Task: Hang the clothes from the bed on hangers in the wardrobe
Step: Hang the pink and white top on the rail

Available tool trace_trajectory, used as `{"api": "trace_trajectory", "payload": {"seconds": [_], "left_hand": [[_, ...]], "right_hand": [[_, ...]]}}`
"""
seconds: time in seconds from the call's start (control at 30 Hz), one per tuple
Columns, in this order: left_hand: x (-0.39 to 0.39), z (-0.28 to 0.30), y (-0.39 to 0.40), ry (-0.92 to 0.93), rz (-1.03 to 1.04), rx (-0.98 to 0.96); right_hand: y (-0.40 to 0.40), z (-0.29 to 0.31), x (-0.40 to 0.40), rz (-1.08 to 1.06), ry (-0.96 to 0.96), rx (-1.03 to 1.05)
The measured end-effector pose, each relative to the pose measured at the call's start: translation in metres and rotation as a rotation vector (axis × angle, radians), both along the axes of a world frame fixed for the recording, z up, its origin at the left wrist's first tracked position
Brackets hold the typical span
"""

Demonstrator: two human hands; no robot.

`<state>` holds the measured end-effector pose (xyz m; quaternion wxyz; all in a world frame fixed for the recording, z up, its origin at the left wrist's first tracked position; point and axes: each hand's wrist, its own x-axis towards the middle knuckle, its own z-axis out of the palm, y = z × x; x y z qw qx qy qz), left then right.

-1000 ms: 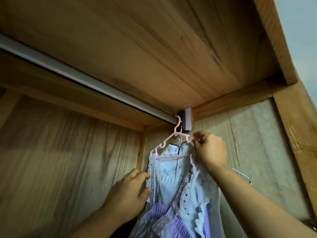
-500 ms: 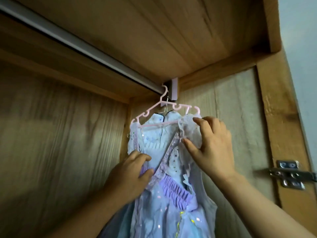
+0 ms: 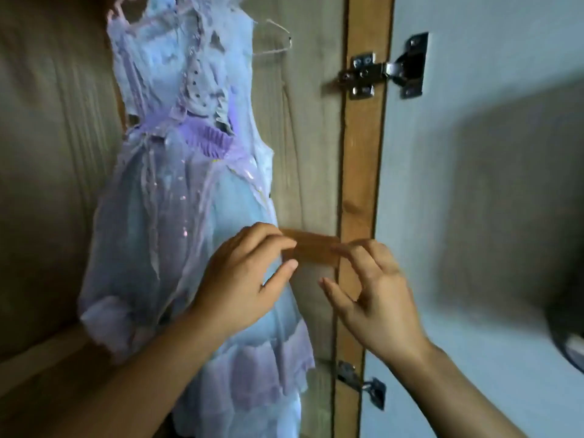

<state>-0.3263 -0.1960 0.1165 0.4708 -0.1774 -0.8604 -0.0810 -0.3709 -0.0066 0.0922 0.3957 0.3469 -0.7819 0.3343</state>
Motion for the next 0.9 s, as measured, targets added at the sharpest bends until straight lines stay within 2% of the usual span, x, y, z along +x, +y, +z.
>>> {"api": "trace_trajectory", "payload": {"seconds": [0.13, 0.3, 0.57, 0.77, 0.9], "left_hand": [[0.025, -0.054, 0.057, -0.247, -0.074, -0.017], [0.070, -0.114, 0.154, -0.419, -0.239, -0.157], [0.132, -0.164, 0.357, -0.540, -0.691, -0.269], [0.160, -0.203, 0.480, -0.699, -0.930, -0.473], [0.174, -0.230, 0.554, -0.723, -1.091, -0.557]], "right_hand": [[0.073, -0.057, 0.055, -0.097, -0.135, 0.046], [0.182, -0.108, 0.139, -0.247, -0.287, 0.043], [0.345, -0.170, 0.269, -0.720, -0.591, -0.131], [0.431, -0.195, 0.371, -1.143, -0.674, -0.290], [0.468, -0.210, 0.434, -1.422, -0.711, -0.397]]}}
